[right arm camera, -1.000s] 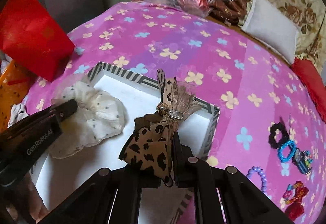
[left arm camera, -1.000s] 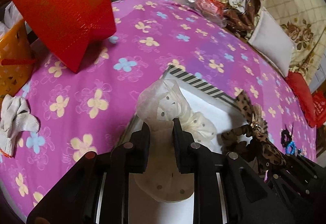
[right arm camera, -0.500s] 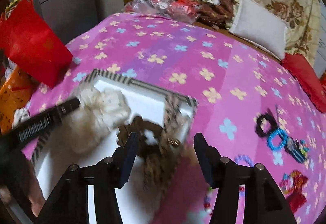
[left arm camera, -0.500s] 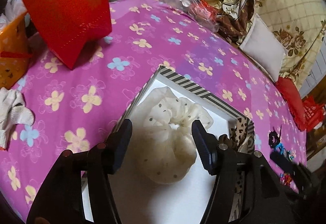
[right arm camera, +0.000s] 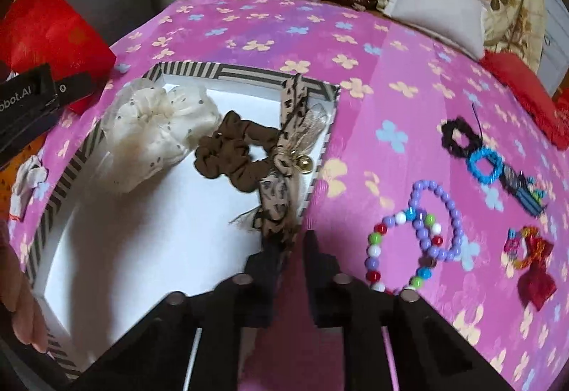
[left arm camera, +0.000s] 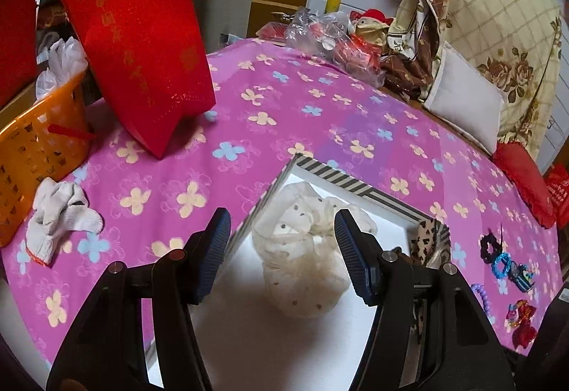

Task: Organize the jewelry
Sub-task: 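Withdraw both tools from the tray back toward the remaining jewelry, then grasp multicolor bead bracelet with left tool while right tool grasps red satin bow, then carry bracelet and red bow into the tray and open both tools, then withdraw both tools from the tray toward the remaining bracelets, then grasp orange bead bracelet with right tool while left tool grasps purple bead bracelet, then carry both bracelets into the tray and open both tools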

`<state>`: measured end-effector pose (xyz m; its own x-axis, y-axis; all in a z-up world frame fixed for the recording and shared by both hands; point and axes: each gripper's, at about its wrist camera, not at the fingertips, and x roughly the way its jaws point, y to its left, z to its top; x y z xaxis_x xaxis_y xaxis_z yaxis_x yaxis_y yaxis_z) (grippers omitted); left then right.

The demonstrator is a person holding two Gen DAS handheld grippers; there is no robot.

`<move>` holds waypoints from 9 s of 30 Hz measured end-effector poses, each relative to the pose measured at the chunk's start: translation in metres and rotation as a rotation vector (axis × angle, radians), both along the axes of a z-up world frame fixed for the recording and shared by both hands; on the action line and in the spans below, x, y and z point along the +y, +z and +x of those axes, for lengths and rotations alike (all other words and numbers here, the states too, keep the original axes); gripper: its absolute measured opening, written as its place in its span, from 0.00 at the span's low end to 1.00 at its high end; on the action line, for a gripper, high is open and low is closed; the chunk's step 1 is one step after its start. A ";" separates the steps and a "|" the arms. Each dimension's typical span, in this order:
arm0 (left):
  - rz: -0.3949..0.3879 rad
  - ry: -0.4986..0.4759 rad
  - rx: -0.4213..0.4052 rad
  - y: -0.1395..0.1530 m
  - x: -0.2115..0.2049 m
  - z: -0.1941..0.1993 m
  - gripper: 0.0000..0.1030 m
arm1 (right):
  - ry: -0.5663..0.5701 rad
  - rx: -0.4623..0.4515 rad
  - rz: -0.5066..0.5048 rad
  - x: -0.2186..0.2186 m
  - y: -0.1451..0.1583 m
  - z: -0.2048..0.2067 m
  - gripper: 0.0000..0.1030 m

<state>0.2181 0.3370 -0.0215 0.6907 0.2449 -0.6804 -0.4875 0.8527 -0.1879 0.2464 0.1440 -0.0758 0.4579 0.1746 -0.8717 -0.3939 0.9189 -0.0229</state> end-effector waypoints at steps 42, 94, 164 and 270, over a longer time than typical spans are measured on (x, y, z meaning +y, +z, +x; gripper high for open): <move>-0.067 -0.434 0.057 0.006 -0.165 -0.004 0.59 | -0.451 -0.080 0.136 -0.311 0.024 -0.052 0.44; -0.142 -0.506 0.019 0.043 -0.184 -0.077 0.08 | -0.304 -0.118 0.384 -0.335 0.079 -0.054 0.11; -0.099 0.022 0.012 -0.017 -0.041 -0.100 0.56 | 0.083 0.017 0.319 -0.166 0.039 -0.119 0.44; -0.221 -0.375 0.175 -0.027 -0.098 0.004 0.07 | 0.104 -0.165 0.232 -0.110 0.103 -0.045 0.08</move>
